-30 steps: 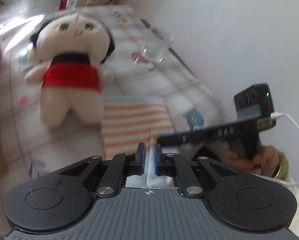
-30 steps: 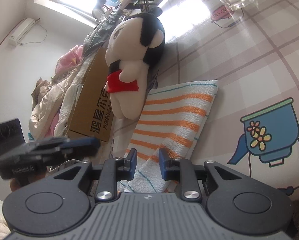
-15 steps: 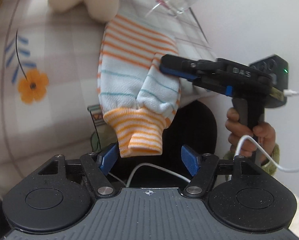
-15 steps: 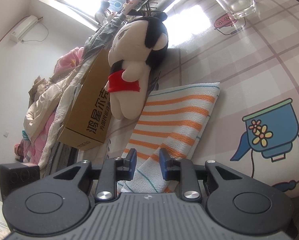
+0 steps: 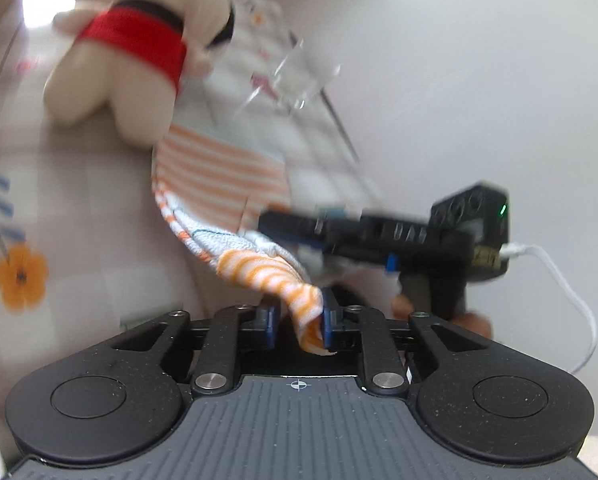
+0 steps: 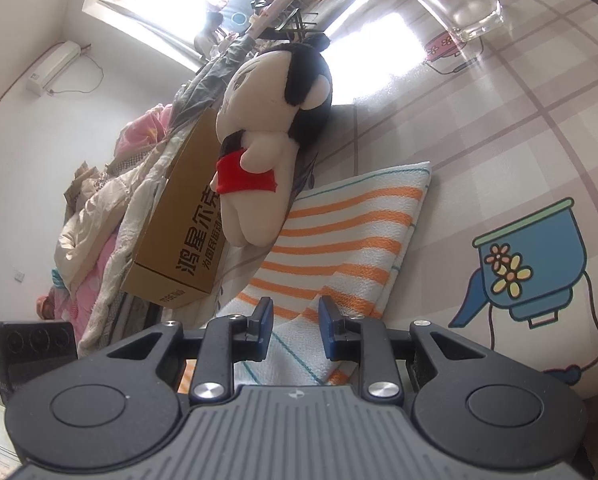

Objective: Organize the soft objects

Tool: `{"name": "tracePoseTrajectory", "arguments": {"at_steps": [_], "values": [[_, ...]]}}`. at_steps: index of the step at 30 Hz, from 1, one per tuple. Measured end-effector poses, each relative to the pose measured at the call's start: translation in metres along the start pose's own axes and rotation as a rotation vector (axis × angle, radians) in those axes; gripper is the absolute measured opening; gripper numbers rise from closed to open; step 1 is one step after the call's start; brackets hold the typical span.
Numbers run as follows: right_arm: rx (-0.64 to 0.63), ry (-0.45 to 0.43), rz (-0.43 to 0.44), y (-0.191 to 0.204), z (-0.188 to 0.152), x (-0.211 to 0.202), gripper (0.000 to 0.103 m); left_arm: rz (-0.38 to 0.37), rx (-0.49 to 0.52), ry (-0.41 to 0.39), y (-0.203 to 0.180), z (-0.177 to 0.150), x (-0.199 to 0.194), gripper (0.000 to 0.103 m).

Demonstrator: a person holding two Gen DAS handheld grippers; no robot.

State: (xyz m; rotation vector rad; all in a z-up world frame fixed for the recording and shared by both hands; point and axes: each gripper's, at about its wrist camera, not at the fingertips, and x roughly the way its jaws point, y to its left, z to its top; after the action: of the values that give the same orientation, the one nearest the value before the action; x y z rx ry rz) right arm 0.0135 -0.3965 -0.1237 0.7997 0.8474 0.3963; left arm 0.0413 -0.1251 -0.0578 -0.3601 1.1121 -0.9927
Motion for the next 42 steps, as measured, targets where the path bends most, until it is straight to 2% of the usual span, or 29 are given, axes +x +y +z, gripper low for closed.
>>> {"name": "tracePoseTrajectory", "arguments": {"at_steps": [8,15,20,22,23,24,27,29,32,35,36,39,42], "values": [[0.035,0.014,0.038,-0.007,0.004,-0.001,0.025,-0.042,0.010,-0.112,0.005,0.037,0.003,0.014],[0.028,0.025,0.029,-0.005,0.007,0.000,0.025,-0.061,-0.018,-0.102,0.016,0.062,0.030,0.015],[-0.004,0.010,0.010,-0.004,0.007,-0.006,0.026,-0.037,-0.033,-0.087,0.024,0.072,0.043,0.015],[-0.023,-0.005,-0.004,-0.004,0.005,-0.013,0.030,-0.012,-0.028,-0.086,0.025,0.075,0.049,0.015],[-0.036,-0.015,-0.017,-0.004,0.003,-0.018,0.044,-0.004,-0.031,-0.083,0.026,0.076,0.051,0.015],[-0.055,-0.038,-0.046,-0.003,0.001,-0.025,0.051,0.000,-0.040,-0.080,0.027,0.077,0.055,0.015],[-0.176,-0.124,-0.120,0.010,-0.008,-0.045,0.051,0.014,-0.048,-0.075,0.029,0.080,0.064,0.016],[-0.267,-0.144,-0.106,0.024,-0.014,-0.054,0.050,0.017,-0.060,-0.071,0.031,0.081,0.066,0.016],[-0.404,-0.125,-0.071,0.046,-0.021,-0.051,0.049,0.018,-0.078,-0.064,0.035,0.083,0.070,0.017],[-0.471,-0.057,-0.057,0.058,-0.019,-0.029,0.045,0.017,-0.062,-0.068,0.032,0.085,0.070,0.020],[-0.473,-0.040,-0.067,0.058,-0.017,-0.022,0.043,0.014,-0.051,-0.074,0.031,0.084,0.067,0.025],[-0.454,-0.009,-0.072,0.053,-0.010,-0.003,0.041,0.027,-0.022,-0.106,0.024,0.084,0.057,0.050],[-0.413,0.004,-0.116,0.044,-0.002,0.008,0.041,0.031,0.010,-0.117,0.017,0.080,0.043,0.058]]}}
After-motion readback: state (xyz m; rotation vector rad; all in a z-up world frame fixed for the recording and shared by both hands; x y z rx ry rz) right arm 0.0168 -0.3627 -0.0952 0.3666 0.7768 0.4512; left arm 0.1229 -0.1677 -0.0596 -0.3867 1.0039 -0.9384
